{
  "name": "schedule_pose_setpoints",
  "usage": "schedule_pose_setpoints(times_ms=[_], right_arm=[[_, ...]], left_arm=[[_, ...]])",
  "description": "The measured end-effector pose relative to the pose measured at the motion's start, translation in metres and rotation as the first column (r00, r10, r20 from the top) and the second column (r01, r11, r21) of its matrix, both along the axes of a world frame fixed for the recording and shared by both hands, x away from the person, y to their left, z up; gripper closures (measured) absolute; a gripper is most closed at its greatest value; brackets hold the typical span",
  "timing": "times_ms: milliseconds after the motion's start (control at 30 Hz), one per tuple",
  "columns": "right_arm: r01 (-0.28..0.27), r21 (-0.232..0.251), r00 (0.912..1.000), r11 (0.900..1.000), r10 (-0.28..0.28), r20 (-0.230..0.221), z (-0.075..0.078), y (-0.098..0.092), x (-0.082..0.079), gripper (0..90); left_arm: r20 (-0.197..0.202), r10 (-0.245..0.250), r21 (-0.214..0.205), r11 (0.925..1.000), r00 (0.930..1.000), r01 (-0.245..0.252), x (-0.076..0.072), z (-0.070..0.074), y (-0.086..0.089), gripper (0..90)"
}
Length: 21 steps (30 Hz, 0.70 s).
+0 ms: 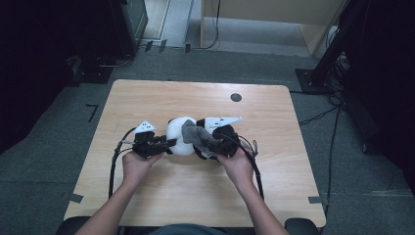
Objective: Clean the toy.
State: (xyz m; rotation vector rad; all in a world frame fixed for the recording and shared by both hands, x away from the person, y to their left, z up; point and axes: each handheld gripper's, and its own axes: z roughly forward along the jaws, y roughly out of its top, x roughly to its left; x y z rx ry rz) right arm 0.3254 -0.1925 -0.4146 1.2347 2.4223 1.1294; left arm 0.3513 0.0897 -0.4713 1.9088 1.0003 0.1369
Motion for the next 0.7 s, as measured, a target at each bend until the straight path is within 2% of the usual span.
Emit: schedule_pose_setpoints(times_ms=[167, 267, 300, 433, 567, 633, 667, 700], right_arm=[[0.038, 0.018, 0.9993, 0.9991, -0.038, 0.001, 0.001, -0.018, -0.003, 78.5], [0.092, 0.036, 0.9955, 0.9951, -0.093, 0.019, 0.002, -0.035, -0.001, 78.4], [0.122, 0.045, 0.9924, 0.9915, -0.123, 0.012, 0.002, -0.041, 0.000, 78.4], [0.180, 0.073, 0.9836, 0.9809, -0.181, -0.004, -0.003, -0.060, 0.007, 78.4], [0.220, 0.079, 0.9751, 0.9723, -0.222, 0.010, -0.009, -0.068, 0.010, 78.4], [0.250, 0.074, 0.9675, 0.9654, -0.252, 0.020, -0.012, -0.073, 0.011, 78.3], [0.276, 0.074, 0.9601, 0.9584, -0.278, 0.027, -0.014, -0.077, 0.012, 78.3], [0.284, 0.073, 0.9577, 0.9561, -0.287, 0.028, -0.016, -0.078, 0.013, 78.4]], left_arm=[[0.000, 0.004, -0.003, 1.0000, 1.0000, -0.004, 0.000, 0.000, 0.000, 64.5], [0.002, 0.008, -0.006, 1.0000, 1.0000, -0.008, 0.001, -0.001, -0.002, 64.7], [0.003, 0.008, -0.005, 1.0000, 1.0000, -0.008, 0.001, -0.001, -0.002, 64.8], [0.006, 0.007, -0.002, 1.0000, 1.0000, -0.007, 0.001, -0.001, -0.003, 65.2], [0.008, 0.004, 0.000, 1.0000, 1.0000, -0.004, 0.000, -0.001, -0.004, 65.3], [0.002, 0.006, -0.002, 1.0000, 1.0000, -0.006, 0.000, -0.001, -0.004, 65.2], [0.003, 0.005, -0.002, 1.0000, 1.0000, -0.005, 0.000, -0.001, -0.004, 65.2], [0.006, 0.006, -0.001, 1.0000, 1.0000, -0.006, 0.000, -0.001, -0.004, 65.2]])
